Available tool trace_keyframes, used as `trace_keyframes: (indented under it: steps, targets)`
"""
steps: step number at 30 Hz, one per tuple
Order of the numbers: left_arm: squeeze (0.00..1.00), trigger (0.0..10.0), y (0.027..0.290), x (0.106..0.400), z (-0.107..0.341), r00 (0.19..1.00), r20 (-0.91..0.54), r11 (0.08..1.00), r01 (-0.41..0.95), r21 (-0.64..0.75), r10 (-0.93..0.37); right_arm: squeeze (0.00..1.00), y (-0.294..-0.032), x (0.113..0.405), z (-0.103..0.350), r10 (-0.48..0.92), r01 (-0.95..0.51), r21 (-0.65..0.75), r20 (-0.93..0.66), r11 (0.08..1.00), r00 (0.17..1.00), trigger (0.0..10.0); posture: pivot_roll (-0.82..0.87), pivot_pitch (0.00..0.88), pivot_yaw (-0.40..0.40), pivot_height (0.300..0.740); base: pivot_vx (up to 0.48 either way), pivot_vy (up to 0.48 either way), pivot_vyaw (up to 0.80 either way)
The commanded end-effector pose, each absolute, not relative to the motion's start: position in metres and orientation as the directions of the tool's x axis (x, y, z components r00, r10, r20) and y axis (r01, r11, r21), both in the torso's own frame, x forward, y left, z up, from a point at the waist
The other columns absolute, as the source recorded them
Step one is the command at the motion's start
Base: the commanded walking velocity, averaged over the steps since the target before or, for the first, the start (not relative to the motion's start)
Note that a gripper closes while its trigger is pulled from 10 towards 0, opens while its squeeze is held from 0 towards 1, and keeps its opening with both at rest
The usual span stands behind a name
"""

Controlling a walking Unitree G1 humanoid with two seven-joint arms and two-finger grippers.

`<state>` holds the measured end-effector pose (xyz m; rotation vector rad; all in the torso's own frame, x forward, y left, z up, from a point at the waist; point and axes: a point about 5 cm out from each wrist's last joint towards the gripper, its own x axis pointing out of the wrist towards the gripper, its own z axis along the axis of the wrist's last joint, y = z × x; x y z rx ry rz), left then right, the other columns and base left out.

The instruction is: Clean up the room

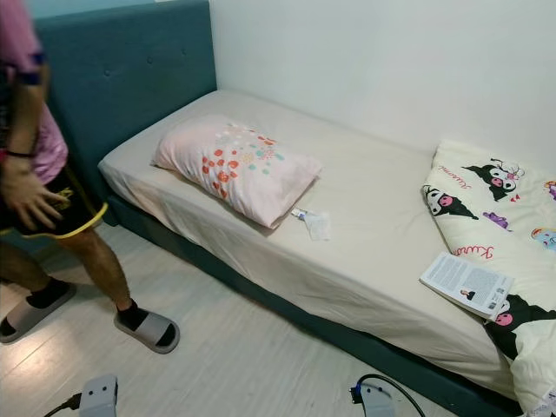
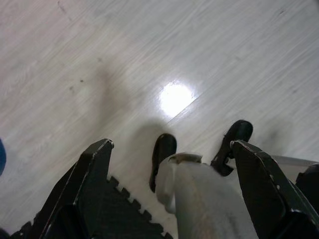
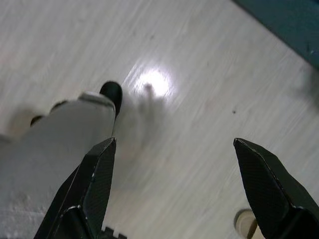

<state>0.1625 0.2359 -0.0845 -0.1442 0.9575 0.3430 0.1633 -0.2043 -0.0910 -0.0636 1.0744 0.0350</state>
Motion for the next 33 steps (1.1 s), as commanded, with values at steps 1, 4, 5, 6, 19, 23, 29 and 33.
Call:
trace_keyframes:
  steps: [1, 4, 5, 6, 19, 23, 29, 33]
  targets:
    - [0.0, 10.0, 0.235, 0.175, -0.078, 0.578, -0.789, 0.941, -0.338, 0.001, 0.208, 0.0, -0.201, 0.182, -0.083, 0.013, -0.077, -0.034, -0.839, 0.996, 0.543, 10.0, 0.01, 0.0, -0.106, 0.74, 0.0, 0.0, 0.0]
    - [0.0, 10.0, 0.24, 0.196, -0.065, 0.671, -0.723, 0.976, -0.218, 0.022, 0.166, 0.0, -0.188, 0.219, -0.063, 0.112, -0.192, -0.02, -0.751, 0.981, 0.651, 10.0, 0.01, 0.0, -0.125, 0.74, 0.0, 0.0, 0.0]
    - [0.0, 10.0, 0.24, 0.196, -0.065, 0.671, -0.723, 0.976, -0.218, 0.022, 0.166, 0.0, -0.188, 0.219, -0.063, 0.112, -0.192, -0.02, -0.751, 0.981, 0.651, 10.0, 0.01, 0.0, -0.125, 0.74, 0.0, 0.0, 0.0]
    - [0.0, 10.0, 0.244, 0.196, -0.063, 0.684, -0.712, 0.979, -0.202, 0.026, 0.16, 0.0, -0.186, 0.226, -0.058, 0.131, -0.2, -0.007, -0.732, 0.98, 0.668, 10.0, 0.01, 0.0, -0.125, 0.74, 0.0, 0.0, 0.0]
    - [0.0, 10.0, 0.25, 0.196, -0.062, 0.667, -0.725, 0.984, -0.159, 0.084, 0.17, 0.0, -0.176, 0.23, -0.058, 0.142, -0.18, 0.031, -0.747, 0.983, 0.65, 10.0, -0.01, 0.0, -0.117, 0.74, 0.0, 0.0, 0.0]
    - [0.0, 10.0, 0.243, 0.18, -0.073, 0.621, -0.768, 0.983, -0.175, 0.061, 0.158, 0.0, -0.186, 0.194, -0.079, 0.079, -0.098, 0.028, -0.825, 0.995, 0.56, 10.0, -0.01, 0.0, -0.11, 0.74, 0.0, 0.0, 0.0]
    - [0.0, 10.0, 0.242, 0.165, -0.08, 0.583, -0.795, 0.975, -0.219, 0.042, 0.166, 0.0, -0.194, 0.163, -0.092, 0.049, -0.073, 0.016, -0.873, 0.997, 0.486, 10.0, -0.01, 0.0, -0.109, 0.74, 0.0, 0.0, 0.0]
    - [0.0, 10.0, 0.239, 0.151, -0.088, 0.538, -0.826, 0.971, -0.232, 0.05, 0.171, 0.0, -0.199, 0.155, -0.095, 0.035, -0.075, 0.0, -0.886, 0.997, 0.462, 10.0, -0.02, 0.0, -0.1, 0.74, 0.0, 0.0, 0.0]
